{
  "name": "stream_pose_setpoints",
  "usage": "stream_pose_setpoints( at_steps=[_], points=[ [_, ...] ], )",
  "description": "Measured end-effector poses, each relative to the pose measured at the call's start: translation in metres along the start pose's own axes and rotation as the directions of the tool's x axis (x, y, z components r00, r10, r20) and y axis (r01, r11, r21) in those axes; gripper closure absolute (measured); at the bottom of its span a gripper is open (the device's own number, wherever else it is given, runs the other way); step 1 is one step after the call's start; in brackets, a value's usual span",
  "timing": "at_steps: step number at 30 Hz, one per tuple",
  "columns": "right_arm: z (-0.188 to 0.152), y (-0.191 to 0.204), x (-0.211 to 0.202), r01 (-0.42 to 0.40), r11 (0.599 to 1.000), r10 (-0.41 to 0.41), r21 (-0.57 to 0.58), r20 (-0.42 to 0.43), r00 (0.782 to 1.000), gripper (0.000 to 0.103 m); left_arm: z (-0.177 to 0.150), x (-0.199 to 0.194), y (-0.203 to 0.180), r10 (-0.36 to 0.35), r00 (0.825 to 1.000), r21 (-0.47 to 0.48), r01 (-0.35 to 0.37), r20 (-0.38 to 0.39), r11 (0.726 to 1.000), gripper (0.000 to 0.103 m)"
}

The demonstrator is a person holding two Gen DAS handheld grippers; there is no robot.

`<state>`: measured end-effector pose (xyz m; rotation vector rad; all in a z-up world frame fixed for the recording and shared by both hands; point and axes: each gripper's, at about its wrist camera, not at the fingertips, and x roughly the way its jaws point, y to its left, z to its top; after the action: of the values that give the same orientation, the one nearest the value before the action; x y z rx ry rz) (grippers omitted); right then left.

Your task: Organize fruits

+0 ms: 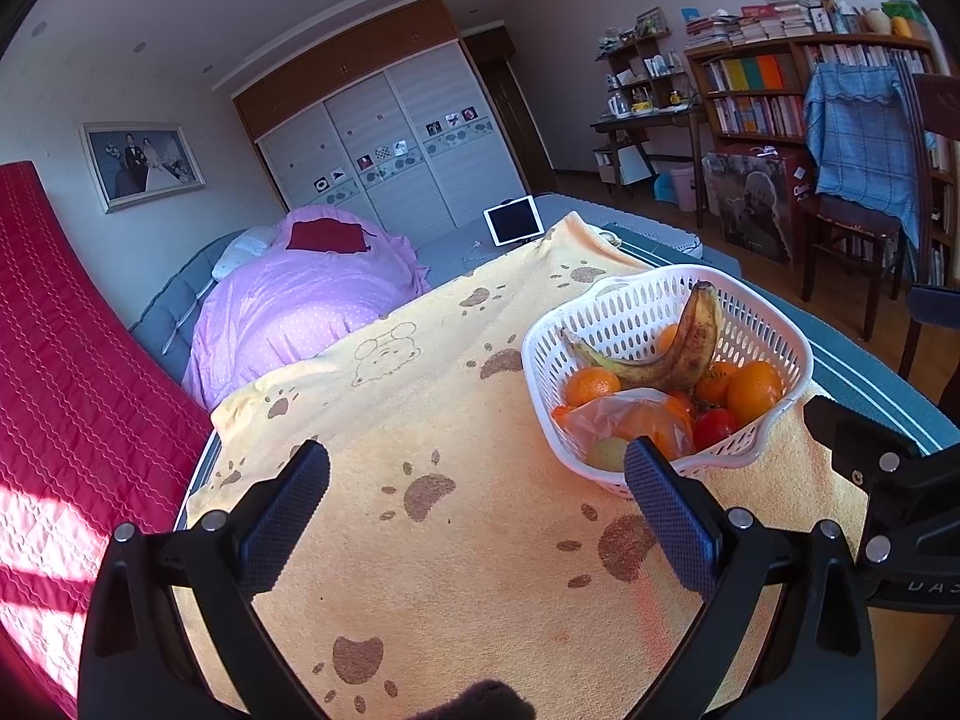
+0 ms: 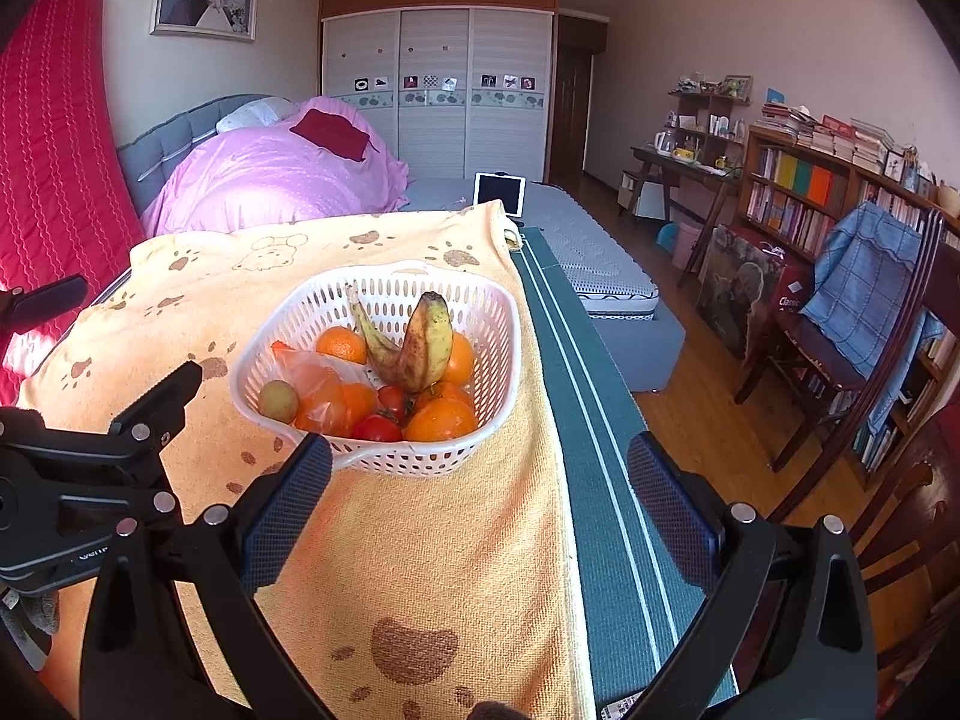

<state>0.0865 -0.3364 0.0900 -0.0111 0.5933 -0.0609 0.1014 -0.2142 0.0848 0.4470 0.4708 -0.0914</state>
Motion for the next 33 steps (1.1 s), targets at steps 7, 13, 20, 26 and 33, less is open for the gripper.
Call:
stream_pose_setpoints(
  at_steps=[7, 13, 20, 26, 33],
  points=[
    [-0.0017, 0.0009, 0.0004, 0.000, 1.000, 0.000, 0.004, -0.001, 1.000, 0.003, -0.0004, 0.0006, -0.0001, -0.002, 1.000, 0.000, 0.002, -0.002, 1.000, 0.005],
    [-0.0029, 0.0009, 0.0015, 0.000, 1.000, 0.000, 0.003, -0.003, 1.000, 0.003, -0.0012, 0.0012, -0.0011, -0.002, 1.000, 0.000, 0.002, -0.004, 1.000, 0.005],
    [-0.0031, 0.0010, 0.0023, 0.001, 1.000, -0.001, 0.004, -0.004, 1.000, 0.003, -0.0012, 0.0011, -0.0010, -0.003, 1.000, 0.000, 0.003, -0.003, 1.000, 0.005],
    [-0.0028, 0.0008, 0.0021, 0.001, 1.000, -0.001, 0.004, -0.004, 1.000, 0.003, -0.0031, 0.0031, -0.0016, -0.007, 1.000, 0.002, 0.007, -0.004, 1.000, 0.005],
    [-0.0039, 0.0005, 0.0028, -0.001, 1.000, 0.001, 0.003, -0.005, 1.000, 0.003, -0.0079, 0.0061, 0.0005, -0.019, 1.000, -0.006, 0.019, -0.015, 1.000, 0.005]
  ],
)
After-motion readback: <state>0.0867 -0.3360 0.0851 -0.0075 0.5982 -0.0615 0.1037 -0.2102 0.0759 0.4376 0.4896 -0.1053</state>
